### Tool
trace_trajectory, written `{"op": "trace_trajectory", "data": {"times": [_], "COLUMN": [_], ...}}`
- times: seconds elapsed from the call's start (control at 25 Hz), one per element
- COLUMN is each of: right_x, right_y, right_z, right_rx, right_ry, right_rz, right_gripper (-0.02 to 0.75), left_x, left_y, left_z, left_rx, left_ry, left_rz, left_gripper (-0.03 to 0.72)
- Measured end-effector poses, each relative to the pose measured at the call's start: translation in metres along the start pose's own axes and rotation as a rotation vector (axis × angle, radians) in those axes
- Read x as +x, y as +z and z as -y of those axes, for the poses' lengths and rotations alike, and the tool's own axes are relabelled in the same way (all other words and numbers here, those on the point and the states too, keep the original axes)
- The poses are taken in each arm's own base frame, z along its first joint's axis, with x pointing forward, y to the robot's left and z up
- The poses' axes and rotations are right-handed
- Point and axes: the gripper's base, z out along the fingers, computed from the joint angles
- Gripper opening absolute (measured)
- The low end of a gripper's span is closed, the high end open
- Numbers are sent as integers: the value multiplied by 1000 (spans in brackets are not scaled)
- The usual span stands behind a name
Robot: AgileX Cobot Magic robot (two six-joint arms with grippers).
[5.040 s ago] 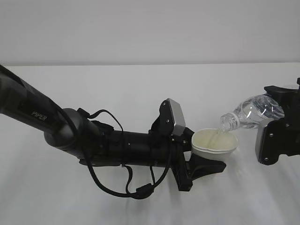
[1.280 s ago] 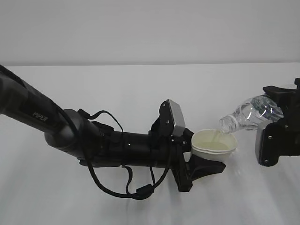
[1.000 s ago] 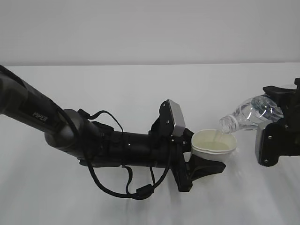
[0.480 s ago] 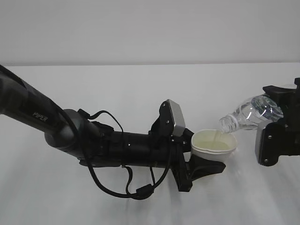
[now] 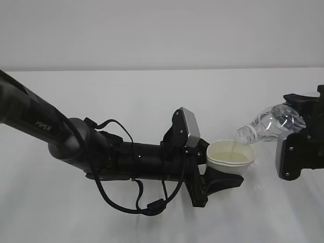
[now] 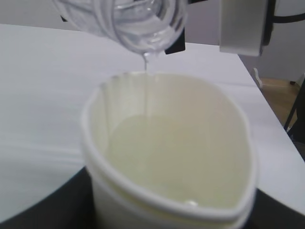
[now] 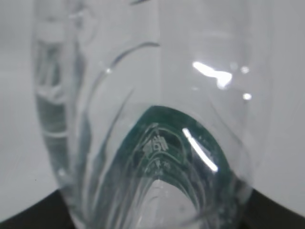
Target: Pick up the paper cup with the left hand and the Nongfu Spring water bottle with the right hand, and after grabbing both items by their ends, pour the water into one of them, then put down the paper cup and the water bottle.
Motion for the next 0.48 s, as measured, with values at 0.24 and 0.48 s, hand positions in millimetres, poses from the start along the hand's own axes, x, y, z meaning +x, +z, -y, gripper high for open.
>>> {"op": "trace_trajectory", "data": {"times": [0.24, 0.48], "right_x": [0, 0], "right_y": [0, 0], "right_z": [0, 0], "right_rx": [0, 0], "right_ry": [-3, -3], "right_rz": [5, 5], "right_gripper": [394, 394], "left_x": [0, 0], "left_y": [0, 0], "left_z": [0, -1], "left_rx": [-5, -7], "left_ry": [-3, -4], "left_rz": [3, 4], "left_gripper": [414, 414]}}
